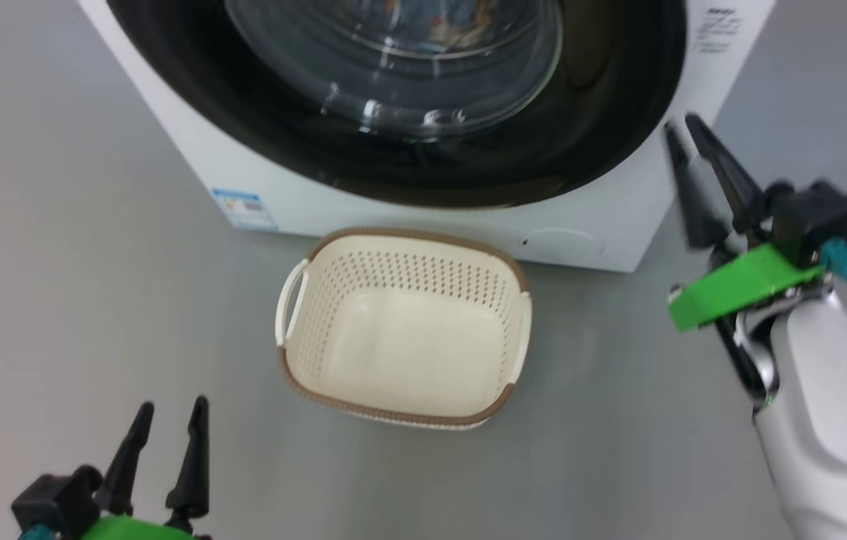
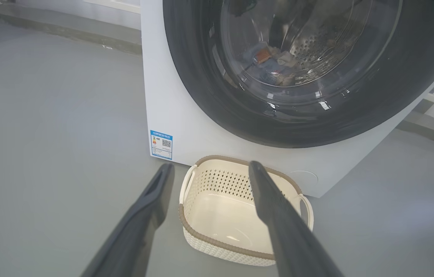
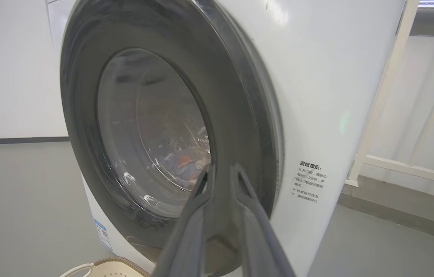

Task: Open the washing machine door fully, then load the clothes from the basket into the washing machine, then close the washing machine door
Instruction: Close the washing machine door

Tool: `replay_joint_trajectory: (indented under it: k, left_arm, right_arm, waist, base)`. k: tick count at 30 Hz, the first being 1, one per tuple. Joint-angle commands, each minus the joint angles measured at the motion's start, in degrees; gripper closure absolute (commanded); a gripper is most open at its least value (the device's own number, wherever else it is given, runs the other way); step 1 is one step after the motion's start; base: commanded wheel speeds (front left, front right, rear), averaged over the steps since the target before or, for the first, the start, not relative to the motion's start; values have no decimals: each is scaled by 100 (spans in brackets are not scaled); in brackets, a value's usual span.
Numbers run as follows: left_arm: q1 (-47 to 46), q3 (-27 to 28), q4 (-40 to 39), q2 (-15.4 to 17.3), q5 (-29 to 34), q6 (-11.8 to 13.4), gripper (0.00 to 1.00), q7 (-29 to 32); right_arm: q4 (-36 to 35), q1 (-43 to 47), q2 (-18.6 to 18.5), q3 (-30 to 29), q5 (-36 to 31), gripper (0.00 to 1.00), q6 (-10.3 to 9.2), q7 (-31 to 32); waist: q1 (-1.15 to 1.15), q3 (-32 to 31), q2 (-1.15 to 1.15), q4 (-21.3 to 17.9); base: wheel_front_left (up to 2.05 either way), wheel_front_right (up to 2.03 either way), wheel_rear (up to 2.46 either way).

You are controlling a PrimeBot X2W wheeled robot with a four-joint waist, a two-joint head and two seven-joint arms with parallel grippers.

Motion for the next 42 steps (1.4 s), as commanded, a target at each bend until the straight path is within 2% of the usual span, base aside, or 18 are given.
replay_joint_trajectory:
  k: [1, 10, 22, 31, 42]
  left_arm:
    - [15, 282, -70, 110, 86, -9, 0, -37]
    - [604, 724, -10, -88, 543, -9, 0, -37]
    - [892, 936, -137, -204, 764, -9, 0, -37]
    - [905, 921, -208, -210, 874, -9, 0, -37]
    - [847, 959, -277, -155, 893, -9, 0, -37]
  right_arm:
    - [-245, 172, 96, 150, 82, 0, -33, -11]
    - [-868, 1600, 220, 138, 324, 0, -33, -11]
    - [-1211, 2666, 405, -151, 274, 0, -33, -11]
    - [-1235, 3243, 591, -587, 55, 0, -33, -11]
    - [-1206, 3417, 746, -717, -36, 0, -33, -11]
  waist:
    - [0, -532, 0, -459]
    - [0, -1279, 0, -1048]
    - [0, -1455, 0, -1603]
    - [0, -1466, 0, -1762]
    - [0, -1402, 0, -1735]
  base:
    - [0, 0, 0]
    - [0, 0, 0]
    - [0, 0, 0]
    - [0, 0, 0]
    - [0, 0, 0]
